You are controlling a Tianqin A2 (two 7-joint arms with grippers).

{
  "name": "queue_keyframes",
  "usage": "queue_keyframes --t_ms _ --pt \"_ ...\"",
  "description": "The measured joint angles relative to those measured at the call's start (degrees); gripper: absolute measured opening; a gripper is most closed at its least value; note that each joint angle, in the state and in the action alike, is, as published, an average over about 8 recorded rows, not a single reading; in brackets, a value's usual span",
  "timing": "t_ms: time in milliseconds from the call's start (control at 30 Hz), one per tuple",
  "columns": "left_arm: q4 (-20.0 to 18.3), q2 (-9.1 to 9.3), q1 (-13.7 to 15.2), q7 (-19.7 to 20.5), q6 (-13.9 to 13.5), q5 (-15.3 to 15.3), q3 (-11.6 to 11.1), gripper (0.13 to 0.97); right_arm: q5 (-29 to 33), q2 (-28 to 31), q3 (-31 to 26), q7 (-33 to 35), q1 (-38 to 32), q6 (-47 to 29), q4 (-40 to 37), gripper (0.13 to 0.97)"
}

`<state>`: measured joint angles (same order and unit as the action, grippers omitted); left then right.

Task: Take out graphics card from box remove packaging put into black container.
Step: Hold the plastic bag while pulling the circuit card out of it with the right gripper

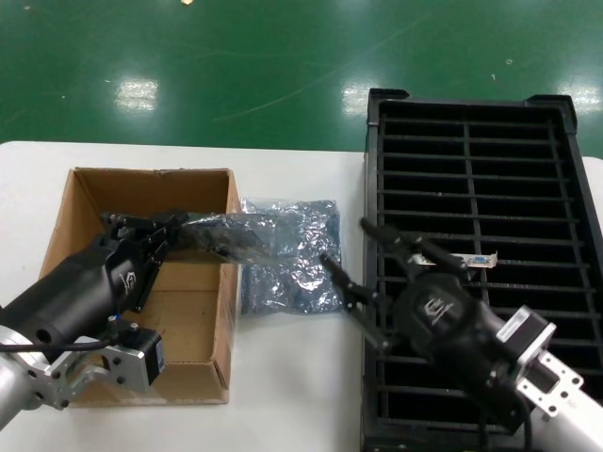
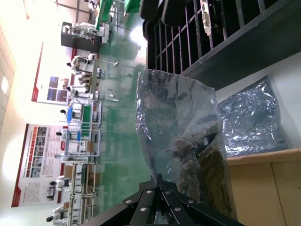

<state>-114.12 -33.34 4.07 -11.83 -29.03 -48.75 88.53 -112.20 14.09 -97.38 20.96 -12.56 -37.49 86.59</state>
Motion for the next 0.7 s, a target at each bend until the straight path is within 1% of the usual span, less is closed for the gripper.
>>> queue_keyframes --t_ms 33,67,333,467,700 --pt "0.00 0.00 0.00 0.00 0.00 0.00 0.00 0.140 -0.13 0.14 -0.13 0.50 0.05 -0.65 -0.09 0.461" --pt "0.00 0.00 0.00 0.00 0.00 0.00 0.00 0.140 -0.24 0.27 -0.29 0.94 0.10 -1.27 -0.15 0.461" --pt "0.00 0.00 0.00 0.00 0.00 0.00 0.00 0.140 -0.32 1.34 -2.53 2.86 0.22 -5.05 0.02 0.286" --pt "0.00 0.00 0.00 0.00 0.00 0.00 0.00 0.140 0.03 1.55 -3.89 3.25 -0.17 -6.13 -0.06 0.286" --pt "0.00 0.00 0.00 0.00 0.00 0.00 0.00 0.140 1.20 1.81 -6.37 3.61 -1.76 -7.37 -1.03 0.190"
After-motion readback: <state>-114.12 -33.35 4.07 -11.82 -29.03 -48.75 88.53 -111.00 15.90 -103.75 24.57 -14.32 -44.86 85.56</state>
